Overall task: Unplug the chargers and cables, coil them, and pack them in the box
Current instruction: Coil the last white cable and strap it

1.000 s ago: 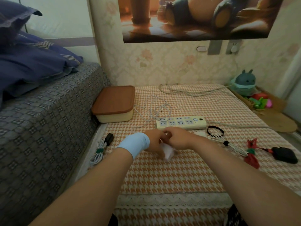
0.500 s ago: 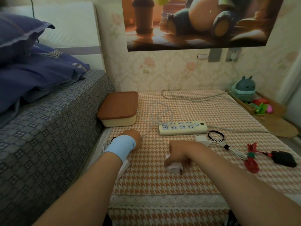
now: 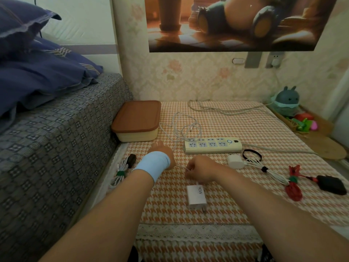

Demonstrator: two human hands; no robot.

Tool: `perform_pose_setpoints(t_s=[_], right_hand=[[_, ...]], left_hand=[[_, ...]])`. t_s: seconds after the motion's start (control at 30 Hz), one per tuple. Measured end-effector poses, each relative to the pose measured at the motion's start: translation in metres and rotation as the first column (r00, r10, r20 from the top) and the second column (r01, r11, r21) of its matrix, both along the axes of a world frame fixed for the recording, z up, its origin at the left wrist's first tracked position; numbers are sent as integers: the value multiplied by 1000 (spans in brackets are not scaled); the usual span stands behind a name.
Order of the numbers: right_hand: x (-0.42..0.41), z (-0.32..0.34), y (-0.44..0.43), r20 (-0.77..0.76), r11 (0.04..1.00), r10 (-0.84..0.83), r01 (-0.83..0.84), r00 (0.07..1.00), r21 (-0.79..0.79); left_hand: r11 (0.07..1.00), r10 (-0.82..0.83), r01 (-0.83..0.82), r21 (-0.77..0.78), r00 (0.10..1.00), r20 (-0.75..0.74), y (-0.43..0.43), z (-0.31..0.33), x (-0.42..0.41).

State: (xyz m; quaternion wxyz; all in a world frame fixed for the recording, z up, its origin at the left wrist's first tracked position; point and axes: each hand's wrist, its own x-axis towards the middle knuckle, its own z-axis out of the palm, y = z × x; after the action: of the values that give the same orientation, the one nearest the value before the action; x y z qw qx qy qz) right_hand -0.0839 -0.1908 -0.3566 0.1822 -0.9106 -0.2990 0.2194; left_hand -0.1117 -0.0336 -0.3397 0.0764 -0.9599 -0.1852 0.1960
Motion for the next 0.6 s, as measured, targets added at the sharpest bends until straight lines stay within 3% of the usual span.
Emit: perform_pose_setpoints(t_s=[0.13, 0.2, 0.23, 0.3, 0.37, 0.43, 0.47, 0.53, 0.6], right_hand=[[5, 8, 2, -144, 961, -181, 206, 973, 185], [5, 16, 1, -204, 912, -233, 287, 951, 294], [6, 18, 0, -206, 897, -220, 281, 953, 341], [3, 23, -4, -193, 884, -146, 216, 970, 414], [1, 28, -7, -188, 885, -84, 160, 979, 437], [-1, 31, -10, -192, 886, -54, 136, 980, 444], [-1, 33, -12, -198, 884, -43, 130, 979, 450], [-3, 39, -18, -206, 892, -5, 97, 979, 441], [-4, 49, -22, -180, 905, -9, 85, 984, 417]], left_hand=[[995, 12, 25, -97, 932, 362, -2, 9, 2], [943, 168, -29, -333, 903, 395, -7, 14, 2], [873, 279, -83, -482, 893, 352, -10, 15, 2], [602, 483, -153, -784, 851, 204, -16, 17, 4], [223, 610, -102, -969, 790, 57, -20, 24, 3], [-142, 644, 29, -989, 762, -70, -18, 32, 1], [-282, 627, 77, -956, 769, -123, -16, 36, -1], [-391, 591, 94, -915, 788, -172, -14, 42, -6], [-363, 600, 93, -927, 785, -156, -17, 49, -12]])
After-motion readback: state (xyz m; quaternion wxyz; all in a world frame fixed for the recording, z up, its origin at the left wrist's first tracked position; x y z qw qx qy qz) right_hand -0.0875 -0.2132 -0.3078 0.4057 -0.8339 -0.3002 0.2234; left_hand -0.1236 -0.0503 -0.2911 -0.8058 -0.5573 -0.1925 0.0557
